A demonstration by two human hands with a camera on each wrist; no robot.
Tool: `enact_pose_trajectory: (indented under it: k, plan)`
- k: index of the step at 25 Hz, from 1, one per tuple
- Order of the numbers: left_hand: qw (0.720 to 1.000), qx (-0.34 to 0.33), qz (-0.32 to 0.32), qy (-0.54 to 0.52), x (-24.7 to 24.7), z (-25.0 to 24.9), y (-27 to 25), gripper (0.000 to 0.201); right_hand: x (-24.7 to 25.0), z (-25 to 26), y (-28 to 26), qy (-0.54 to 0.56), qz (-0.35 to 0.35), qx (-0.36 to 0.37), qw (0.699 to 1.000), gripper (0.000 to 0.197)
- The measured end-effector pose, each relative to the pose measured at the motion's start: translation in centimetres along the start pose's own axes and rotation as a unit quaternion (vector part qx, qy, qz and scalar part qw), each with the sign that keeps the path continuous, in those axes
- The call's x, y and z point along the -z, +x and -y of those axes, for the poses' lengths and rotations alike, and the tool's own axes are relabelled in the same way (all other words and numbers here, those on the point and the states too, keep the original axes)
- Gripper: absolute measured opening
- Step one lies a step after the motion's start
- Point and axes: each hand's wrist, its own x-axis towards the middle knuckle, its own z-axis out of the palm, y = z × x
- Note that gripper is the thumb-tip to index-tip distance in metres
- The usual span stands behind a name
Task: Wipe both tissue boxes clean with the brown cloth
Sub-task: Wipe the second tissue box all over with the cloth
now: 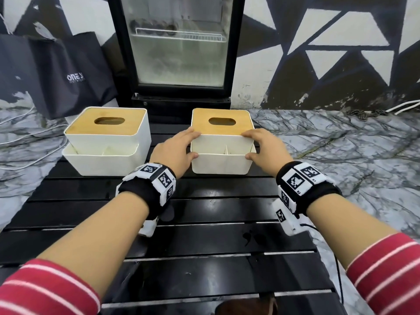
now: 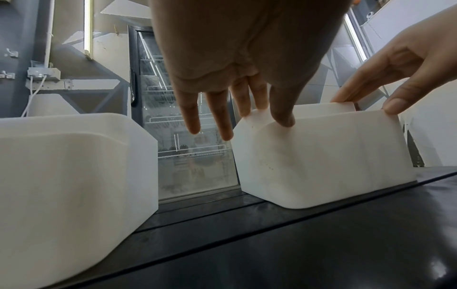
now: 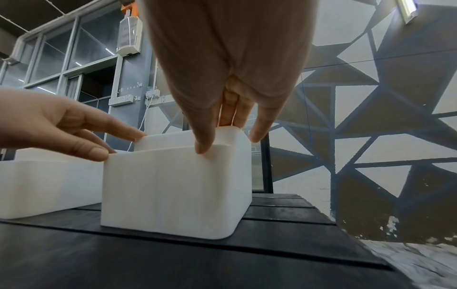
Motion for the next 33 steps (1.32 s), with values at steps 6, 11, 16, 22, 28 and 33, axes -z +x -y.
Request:
enact_pose_trajectory:
  k: [6,11,16,22,28,33]
  plan:
    - [1.000,-0.002,-0.001,0.002,0.1,-0.1,-0.3,0.055,0.1,0.2,-0.5,0.002,-0.002,-0.002,1.000,0.056]
    - [1.000,-0.006,-0.007,0.010,0.1,-0.3,-0.7,0.055,0.1,0.3,-0.8,0.004,-0.001,-0.004,1.000,0.056]
    - [0.999,-0.010,-0.014,0.031,0.0,-0.4,-0.7,0.055,0.0,0.3,-0.7,0.012,-0.001,-0.003,1.000,0.056]
    - [0.999,-0.005,-0.011,0.038,-0.1,-0.7,-0.8,0.055,0.0,0.2,-0.5,0.013,-0.002,0.002,1.000,0.056]
    - [0.995,-0.022,0.029,0.097,0.6,-0.9,-2.0,0.067,0.2,0.7,-0.9,-0.002,0.037,-0.012,0.999,0.060]
    - [0.991,-0.036,0.062,0.112,1.5,-0.9,-5.0,0.065,1.4,2.6,-4.1,0.015,0.051,-0.012,0.999,0.052]
